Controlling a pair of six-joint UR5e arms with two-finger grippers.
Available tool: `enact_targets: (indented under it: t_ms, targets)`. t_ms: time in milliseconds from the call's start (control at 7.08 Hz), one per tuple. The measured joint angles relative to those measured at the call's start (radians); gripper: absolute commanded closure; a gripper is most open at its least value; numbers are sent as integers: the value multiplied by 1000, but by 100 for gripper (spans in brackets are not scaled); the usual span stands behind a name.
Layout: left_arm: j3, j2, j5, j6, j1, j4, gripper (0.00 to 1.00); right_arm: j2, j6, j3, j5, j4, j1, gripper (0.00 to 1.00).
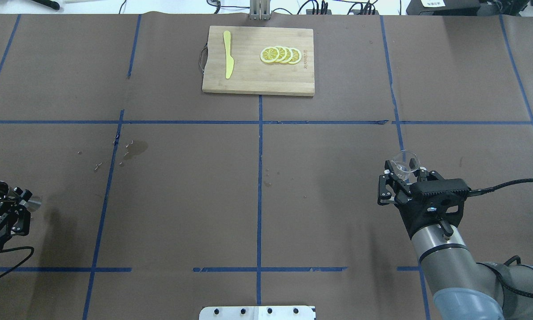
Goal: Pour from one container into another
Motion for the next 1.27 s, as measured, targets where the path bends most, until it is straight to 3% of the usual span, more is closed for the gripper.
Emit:
enact_targets:
  t_ms: [1129, 1270]
  targets:
    - [10, -63, 2, 1, 33, 38, 100, 2, 0, 7, -1, 0, 0, 100]
    - [11, -67, 2, 1, 35, 39, 96, 2, 0, 8, -1, 0, 0, 100]
